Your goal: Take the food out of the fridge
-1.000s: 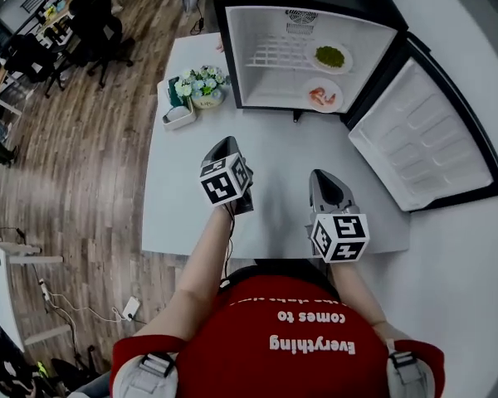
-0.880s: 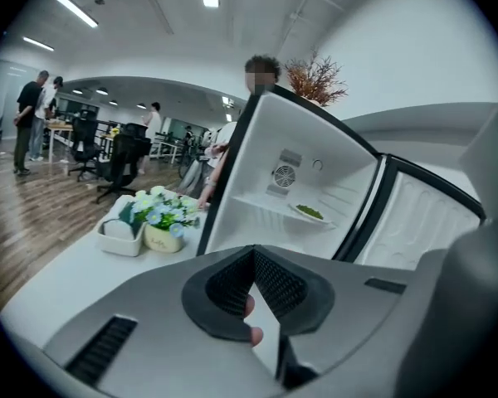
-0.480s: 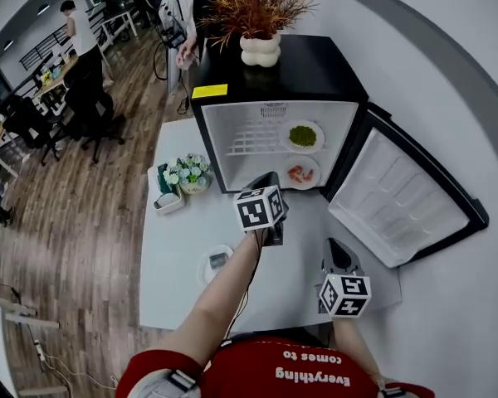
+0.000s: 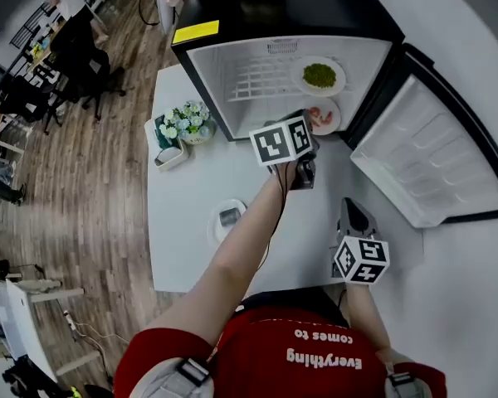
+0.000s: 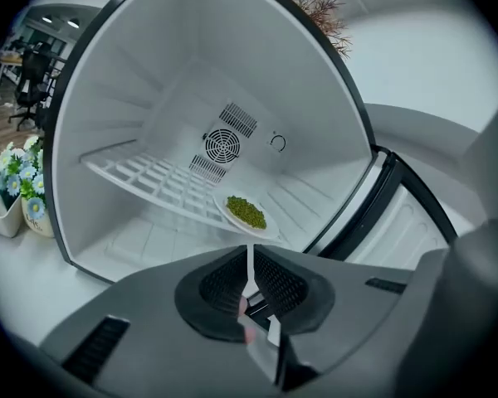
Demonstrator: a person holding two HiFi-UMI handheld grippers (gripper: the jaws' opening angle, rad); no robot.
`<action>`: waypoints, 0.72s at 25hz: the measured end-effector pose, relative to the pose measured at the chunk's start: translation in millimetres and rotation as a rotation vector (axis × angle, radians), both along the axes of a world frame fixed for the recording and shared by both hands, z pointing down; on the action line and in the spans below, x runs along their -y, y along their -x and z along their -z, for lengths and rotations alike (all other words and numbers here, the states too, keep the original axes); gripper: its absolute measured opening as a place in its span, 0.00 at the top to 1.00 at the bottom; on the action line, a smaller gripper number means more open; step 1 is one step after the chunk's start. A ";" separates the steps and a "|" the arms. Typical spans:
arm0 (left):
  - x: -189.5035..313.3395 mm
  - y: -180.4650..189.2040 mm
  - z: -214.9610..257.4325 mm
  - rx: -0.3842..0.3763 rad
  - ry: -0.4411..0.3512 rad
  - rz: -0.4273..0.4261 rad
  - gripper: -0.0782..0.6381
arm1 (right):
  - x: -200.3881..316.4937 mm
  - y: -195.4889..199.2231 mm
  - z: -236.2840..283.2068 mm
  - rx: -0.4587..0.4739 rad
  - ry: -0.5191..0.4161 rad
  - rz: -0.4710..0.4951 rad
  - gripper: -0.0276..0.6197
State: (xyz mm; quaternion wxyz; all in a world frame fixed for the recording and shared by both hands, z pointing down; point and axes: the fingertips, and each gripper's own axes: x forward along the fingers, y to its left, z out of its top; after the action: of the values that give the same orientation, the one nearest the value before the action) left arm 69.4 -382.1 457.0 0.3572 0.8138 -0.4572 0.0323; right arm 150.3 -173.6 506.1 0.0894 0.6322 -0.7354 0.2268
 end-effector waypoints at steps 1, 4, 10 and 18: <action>1.3 -0.3 -2.1 -0.009 0.012 0.002 0.88 | -0.1 4.6 -3.7 0.005 0.009 0.006 0.94; 6.9 -5.8 -9.3 -0.109 0.077 0.005 0.83 | 0.0 12.6 -11.5 0.010 0.032 0.013 0.94; 35.1 -16.4 -25.1 -0.460 0.282 0.046 0.78 | 20.4 14.6 -8.4 -0.006 0.025 0.012 0.94; 56.2 -45.0 -38.2 -0.600 0.400 0.039 0.78 | 36.4 -5.7 -15.0 -0.037 0.054 -0.033 0.94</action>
State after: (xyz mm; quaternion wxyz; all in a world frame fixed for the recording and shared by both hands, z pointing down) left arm 114.5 -438.3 495.3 0.6282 0.6923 -0.3322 -0.1258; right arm 156.0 -210.0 521.2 0.1162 0.6456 -0.7169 0.2363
